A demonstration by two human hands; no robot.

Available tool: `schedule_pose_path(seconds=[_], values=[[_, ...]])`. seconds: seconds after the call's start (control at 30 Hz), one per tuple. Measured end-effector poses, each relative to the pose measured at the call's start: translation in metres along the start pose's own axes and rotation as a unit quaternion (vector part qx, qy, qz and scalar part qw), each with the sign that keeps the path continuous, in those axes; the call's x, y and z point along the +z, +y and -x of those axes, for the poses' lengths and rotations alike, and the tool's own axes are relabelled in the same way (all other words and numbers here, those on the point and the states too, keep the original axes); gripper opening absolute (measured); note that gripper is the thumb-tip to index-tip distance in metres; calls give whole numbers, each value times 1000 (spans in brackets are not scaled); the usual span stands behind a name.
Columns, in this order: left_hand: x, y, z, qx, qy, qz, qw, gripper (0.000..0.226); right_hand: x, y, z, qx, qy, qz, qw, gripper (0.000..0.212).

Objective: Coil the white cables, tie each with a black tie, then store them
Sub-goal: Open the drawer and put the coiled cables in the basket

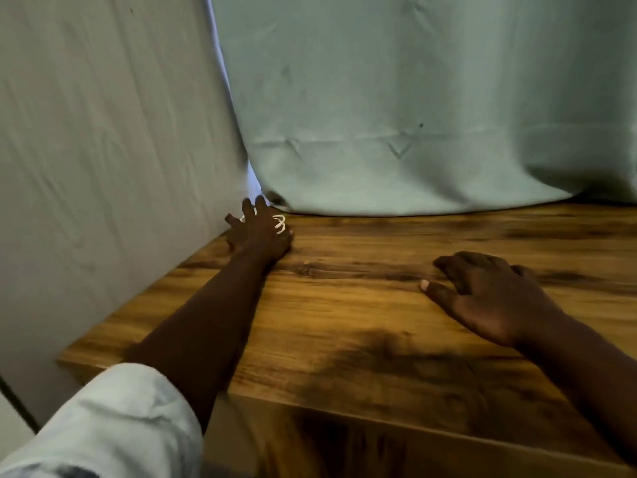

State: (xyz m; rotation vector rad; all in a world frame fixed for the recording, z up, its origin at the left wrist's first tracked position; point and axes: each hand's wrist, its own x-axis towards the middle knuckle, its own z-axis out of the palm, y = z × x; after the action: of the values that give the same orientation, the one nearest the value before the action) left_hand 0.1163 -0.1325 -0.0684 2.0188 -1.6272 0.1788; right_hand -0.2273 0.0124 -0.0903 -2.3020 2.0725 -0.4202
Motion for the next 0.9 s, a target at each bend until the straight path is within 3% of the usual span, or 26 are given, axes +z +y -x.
schedule_pose_path(seconds=[0.17, 0.3, 0.4, 0.5, 0.63, 0.77, 0.9], values=[[3, 3, -4, 82, 22, -15, 996, 39, -2, -1, 0, -6, 10, -16, 1000, 73], [1, 10, 14, 152, 55, 43, 986, 45, -4, -5, 3, -2, 21, -14, 1000, 71], [-7, 34, 45, 201, 79, 180, 960, 39, -7, -9, 8, 4, 44, -28, 999, 60], [-29, 69, 89, 246, 60, 356, 900, 35, -15, -7, 27, 7, 49, -85, 995, 47], [-54, 112, 150, 273, 6, 470, 839, 44, -45, 9, 84, -35, -26, -92, 995, 54], [-79, 175, 240, 365, -122, 533, 753, 21, -97, 48, 184, -32, -60, 9, 998, 49], [-104, 239, 343, 388, -332, 594, 622, 21, -139, 101, 316, 65, -45, 48, 996, 46]])
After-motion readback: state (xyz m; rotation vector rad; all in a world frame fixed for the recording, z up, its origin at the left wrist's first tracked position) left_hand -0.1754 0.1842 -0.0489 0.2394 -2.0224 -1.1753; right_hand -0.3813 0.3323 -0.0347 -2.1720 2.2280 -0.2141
